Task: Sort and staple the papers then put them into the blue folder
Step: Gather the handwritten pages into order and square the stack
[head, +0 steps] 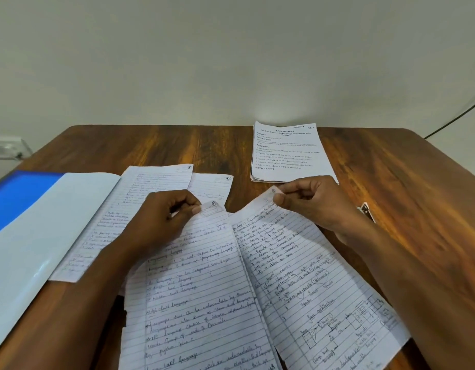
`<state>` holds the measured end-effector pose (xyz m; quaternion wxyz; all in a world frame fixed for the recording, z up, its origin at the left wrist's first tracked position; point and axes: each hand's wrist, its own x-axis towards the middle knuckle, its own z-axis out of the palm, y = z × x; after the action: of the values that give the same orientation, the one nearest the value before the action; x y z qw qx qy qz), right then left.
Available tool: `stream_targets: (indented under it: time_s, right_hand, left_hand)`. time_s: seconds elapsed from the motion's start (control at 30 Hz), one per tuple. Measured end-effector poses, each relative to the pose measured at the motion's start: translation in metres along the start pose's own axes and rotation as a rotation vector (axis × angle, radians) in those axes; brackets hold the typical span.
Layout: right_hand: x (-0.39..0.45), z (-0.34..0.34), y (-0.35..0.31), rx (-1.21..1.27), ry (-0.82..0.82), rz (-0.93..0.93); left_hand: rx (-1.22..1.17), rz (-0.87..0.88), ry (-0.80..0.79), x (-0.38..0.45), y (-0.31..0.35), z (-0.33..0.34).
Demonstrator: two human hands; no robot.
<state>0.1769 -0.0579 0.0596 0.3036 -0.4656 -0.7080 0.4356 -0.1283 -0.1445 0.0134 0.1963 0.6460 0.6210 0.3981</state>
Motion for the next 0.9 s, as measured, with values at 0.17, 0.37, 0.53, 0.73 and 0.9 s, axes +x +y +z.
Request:
stream_targets:
  time_s: [0.17, 0.37, 0.53, 0.73, 0.9]
  right_hand:
    - [0.003, -0.002, 0.002, 0.086, 0.037, 0.037]
    - [-0.007, -0.004, -0.017, 0.379, -0.017, 0.159]
    - [-0.009, -0.003, -0.016, 0.349, -0.001, 0.171]
    - [0.009, -0.035, 0.015, -0.520, 0.120, 0.001]
    - [0.022, -0.057, 0.038, -0.870, 0.122, 0.099]
  left_hand:
    - [0.009, 0.001, 0.000, 0.001, -0.002, 0.000]
    - [0.016, 0.012, -0.002, 0.001, -0.003, -0.001]
    - [0.027, 0.001, -0.006, 0.001, -0.001, 0.000]
    - [0.002, 0.007, 0.023, 0.000, -0.002, -0.007]
    - [0.010, -0.017, 0.033, 0.000, -0.003, -0.010]
